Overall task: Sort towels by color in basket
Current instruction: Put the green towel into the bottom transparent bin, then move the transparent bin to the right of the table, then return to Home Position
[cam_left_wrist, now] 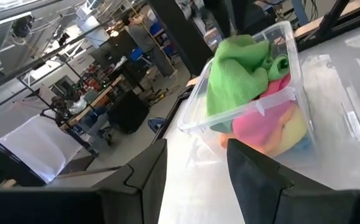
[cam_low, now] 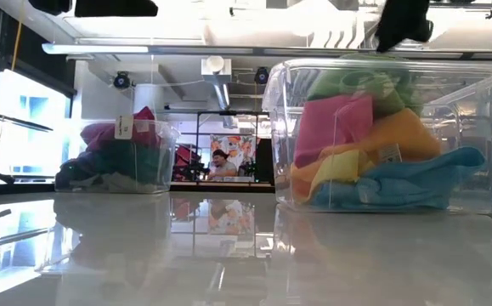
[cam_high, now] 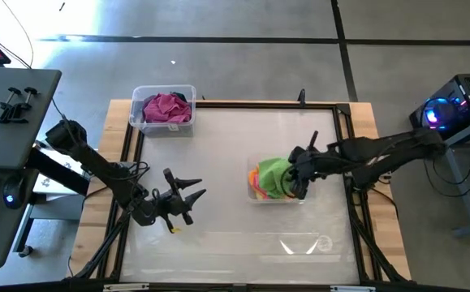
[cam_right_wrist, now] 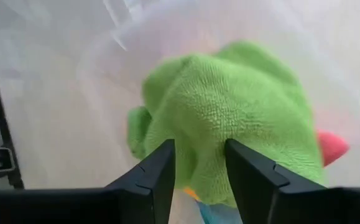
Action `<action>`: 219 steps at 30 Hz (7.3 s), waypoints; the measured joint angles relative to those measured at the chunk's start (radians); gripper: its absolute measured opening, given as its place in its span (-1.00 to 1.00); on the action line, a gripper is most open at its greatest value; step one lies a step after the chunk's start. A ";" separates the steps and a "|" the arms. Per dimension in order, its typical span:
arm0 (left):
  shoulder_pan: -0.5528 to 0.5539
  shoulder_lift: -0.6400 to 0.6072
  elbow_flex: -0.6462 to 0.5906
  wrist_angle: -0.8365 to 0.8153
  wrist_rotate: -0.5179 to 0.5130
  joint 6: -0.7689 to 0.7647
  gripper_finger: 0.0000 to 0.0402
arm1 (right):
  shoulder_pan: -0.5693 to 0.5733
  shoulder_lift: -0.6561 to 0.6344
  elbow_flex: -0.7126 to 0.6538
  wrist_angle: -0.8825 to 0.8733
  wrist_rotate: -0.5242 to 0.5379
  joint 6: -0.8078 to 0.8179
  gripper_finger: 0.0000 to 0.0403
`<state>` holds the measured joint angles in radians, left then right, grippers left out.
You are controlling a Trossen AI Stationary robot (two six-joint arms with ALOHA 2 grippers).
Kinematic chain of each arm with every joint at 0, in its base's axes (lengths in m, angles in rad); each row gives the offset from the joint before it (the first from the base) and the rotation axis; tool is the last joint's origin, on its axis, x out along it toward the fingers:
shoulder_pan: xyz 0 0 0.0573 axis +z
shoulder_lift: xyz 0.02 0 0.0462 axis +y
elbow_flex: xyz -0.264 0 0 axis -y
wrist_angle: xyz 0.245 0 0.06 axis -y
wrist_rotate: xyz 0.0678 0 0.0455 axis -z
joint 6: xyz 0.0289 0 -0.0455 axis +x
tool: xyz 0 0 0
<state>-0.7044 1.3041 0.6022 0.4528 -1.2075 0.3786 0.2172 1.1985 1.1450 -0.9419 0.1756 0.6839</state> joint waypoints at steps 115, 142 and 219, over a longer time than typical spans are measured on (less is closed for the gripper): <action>-0.022 -0.246 0.000 -0.494 -0.102 -0.592 -0.22 | 0.044 -0.772 -0.796 0.994 0.043 -0.613 -0.32; 0.615 -0.732 0.000 -0.689 0.715 -0.455 -0.70 | 0.044 -1.195 -1.083 0.916 -0.027 -0.650 -0.89; 0.639 -1.278 -0.590 -0.404 1.007 -0.427 -1.00 | 0.044 -1.159 -1.136 0.984 -0.014 -0.658 -0.99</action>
<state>-0.0650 0.0261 0.0120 0.0490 -0.2008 -0.0483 0.2611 0.0391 0.0086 0.0422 0.1619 0.0261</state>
